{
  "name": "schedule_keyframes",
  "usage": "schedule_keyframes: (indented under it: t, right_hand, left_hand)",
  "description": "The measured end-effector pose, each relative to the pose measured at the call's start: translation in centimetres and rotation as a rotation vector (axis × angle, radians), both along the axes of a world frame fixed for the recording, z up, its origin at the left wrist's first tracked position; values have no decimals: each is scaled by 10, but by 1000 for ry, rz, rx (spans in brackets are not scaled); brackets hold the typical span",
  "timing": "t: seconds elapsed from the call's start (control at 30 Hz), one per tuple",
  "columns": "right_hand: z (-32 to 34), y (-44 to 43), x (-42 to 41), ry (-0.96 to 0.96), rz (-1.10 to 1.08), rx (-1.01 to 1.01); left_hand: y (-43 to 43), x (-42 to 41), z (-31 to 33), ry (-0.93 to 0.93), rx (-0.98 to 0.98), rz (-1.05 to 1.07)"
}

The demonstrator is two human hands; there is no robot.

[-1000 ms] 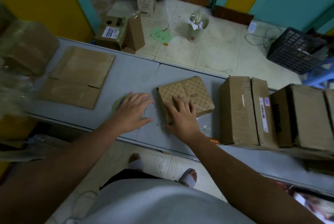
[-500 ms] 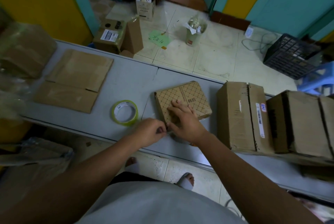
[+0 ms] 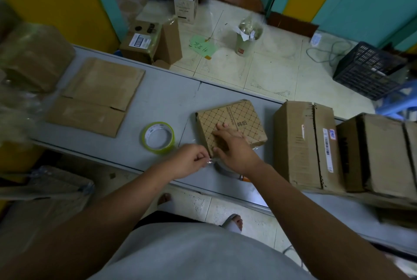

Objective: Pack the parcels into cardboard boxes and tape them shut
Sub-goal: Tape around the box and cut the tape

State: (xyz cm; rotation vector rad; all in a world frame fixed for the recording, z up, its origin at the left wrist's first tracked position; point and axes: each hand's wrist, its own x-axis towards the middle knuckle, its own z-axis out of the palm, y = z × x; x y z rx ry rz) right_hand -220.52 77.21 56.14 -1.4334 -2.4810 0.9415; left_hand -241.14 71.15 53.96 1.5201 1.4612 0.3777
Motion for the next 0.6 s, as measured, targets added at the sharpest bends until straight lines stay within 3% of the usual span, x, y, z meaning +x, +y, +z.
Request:
schedule_keyframes:
  t: [0.2,0.4,0.5,0.6]
  right_hand:
    - [1,0,4,4,22,-7]
    - [5,-1,6,-6,47,-12]
    - [4,-2,6,-1,54,-19]
    - [1,-4,5,-1,52,-16]
  left_hand:
    - [9,-23,-2,9,22,-56]
    - [18,-13,-8,72,134,59]
    - [17,-10,-11,76,119,229]
    - [17,-11,-10,96,108,271]
